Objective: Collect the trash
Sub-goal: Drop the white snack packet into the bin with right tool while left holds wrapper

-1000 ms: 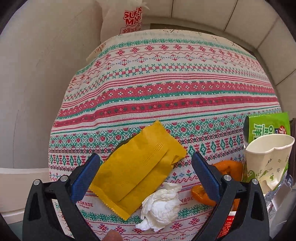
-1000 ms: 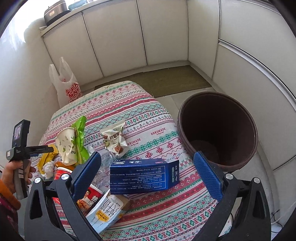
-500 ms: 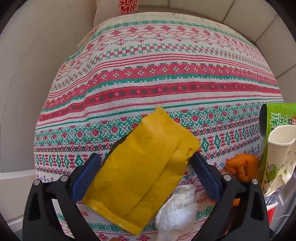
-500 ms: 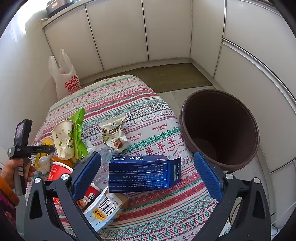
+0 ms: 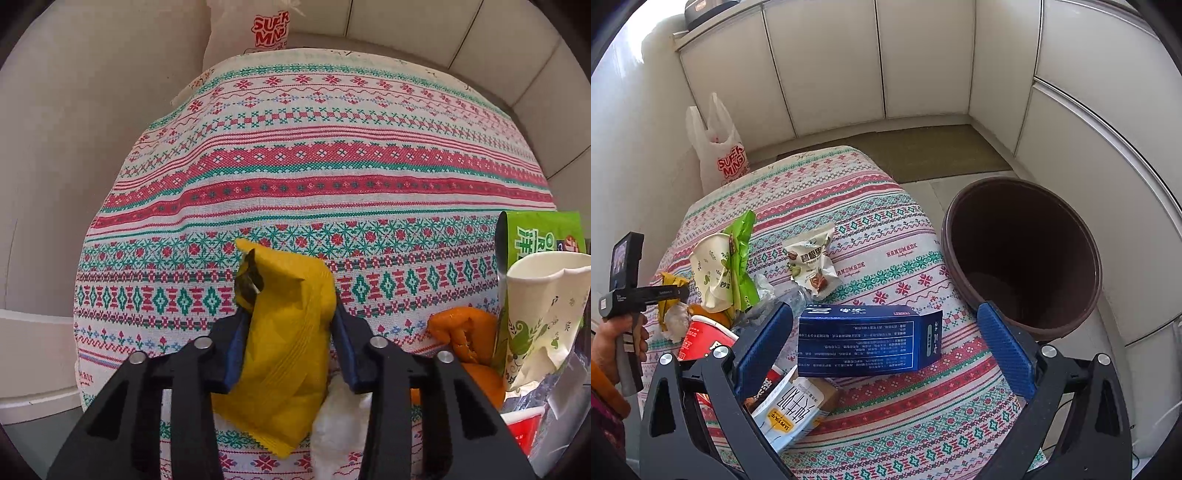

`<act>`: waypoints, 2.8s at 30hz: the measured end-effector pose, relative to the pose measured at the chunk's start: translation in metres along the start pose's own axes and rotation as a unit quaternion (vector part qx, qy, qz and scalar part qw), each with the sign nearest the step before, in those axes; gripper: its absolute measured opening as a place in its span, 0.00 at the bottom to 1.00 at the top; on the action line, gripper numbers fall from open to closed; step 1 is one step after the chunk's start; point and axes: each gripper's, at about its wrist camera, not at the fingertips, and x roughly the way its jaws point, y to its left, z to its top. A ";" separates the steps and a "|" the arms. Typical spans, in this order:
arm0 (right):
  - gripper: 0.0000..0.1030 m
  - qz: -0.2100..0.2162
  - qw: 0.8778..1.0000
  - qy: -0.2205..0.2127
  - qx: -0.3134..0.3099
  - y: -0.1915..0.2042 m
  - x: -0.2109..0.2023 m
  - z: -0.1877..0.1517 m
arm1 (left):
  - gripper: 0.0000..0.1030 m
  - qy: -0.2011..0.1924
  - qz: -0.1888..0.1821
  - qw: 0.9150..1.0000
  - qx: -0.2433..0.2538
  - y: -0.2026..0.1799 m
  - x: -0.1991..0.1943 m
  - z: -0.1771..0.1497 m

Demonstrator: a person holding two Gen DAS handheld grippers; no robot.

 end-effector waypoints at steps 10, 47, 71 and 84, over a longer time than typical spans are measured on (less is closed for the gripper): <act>0.93 0.008 1.000 -0.011 -0.003 -0.001 -0.005 0.001 | 0.25 -0.069 -0.009 0.997 -0.042 -0.006 -0.057 -0.051; 0.78 0.103 0.965 0.241 -0.023 0.060 0.208 0.063 | 0.26 -0.210 -0.140 0.968 0.014 -0.067 -0.175 -0.125; 0.08 0.060 0.996 0.073 0.005 0.002 0.069 0.096 | 0.26 -0.200 -0.140 0.969 0.021 -0.077 -0.167 -0.124; 0.11 -0.161 0.973 -0.126 0.106 -0.123 -0.020 0.090 | 0.26 -0.211 -0.132 0.968 0.035 -0.102 -0.164 -0.130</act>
